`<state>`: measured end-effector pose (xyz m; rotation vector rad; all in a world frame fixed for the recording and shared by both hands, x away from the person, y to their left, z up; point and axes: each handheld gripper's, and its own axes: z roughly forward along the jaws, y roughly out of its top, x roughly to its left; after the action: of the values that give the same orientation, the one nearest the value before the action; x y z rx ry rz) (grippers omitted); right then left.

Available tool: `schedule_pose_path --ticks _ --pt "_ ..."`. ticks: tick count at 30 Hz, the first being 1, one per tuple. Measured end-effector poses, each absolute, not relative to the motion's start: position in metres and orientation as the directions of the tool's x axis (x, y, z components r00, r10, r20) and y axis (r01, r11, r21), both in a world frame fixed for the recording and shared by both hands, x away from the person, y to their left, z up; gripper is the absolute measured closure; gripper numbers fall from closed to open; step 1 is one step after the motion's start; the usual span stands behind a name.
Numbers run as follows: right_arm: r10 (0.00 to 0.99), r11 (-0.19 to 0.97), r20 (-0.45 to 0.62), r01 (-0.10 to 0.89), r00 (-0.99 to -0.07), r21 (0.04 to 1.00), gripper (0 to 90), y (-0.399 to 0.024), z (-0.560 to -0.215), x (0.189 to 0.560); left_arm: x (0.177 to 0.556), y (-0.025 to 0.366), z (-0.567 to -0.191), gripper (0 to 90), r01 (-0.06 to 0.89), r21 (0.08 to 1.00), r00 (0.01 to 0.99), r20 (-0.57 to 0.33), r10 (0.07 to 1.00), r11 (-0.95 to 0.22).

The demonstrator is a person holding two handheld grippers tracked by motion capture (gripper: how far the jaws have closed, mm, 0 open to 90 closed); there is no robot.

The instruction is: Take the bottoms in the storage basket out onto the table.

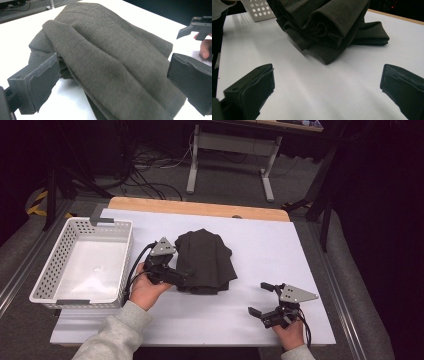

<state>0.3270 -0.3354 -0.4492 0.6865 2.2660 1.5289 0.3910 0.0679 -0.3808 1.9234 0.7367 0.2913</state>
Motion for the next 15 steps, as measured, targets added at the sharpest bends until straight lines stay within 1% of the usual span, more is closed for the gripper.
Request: schedule_pose_path --ticks 2,4,15 --pt "0.554 0.311 0.002 0.209 -0.833 0.927 0.1 -0.335 -0.449 0.327 0.389 0.070 -0.381 0.0 0.361 0.883 0.785 -0.116 0.608 -0.299" --pt "0.554 0.312 0.001 0.210 -0.832 0.927 0.2 -0.335 -0.449 0.327 0.386 0.076 -0.381 0.0 0.366 0.886 0.800 -0.143 0.583 -0.285" --pt "0.550 0.311 0.001 0.206 -0.835 0.928 0.2 -0.335 -0.449 0.327 0.364 0.088 -0.382 0.1 0.330 0.896 0.828 -0.123 0.548 -0.297"
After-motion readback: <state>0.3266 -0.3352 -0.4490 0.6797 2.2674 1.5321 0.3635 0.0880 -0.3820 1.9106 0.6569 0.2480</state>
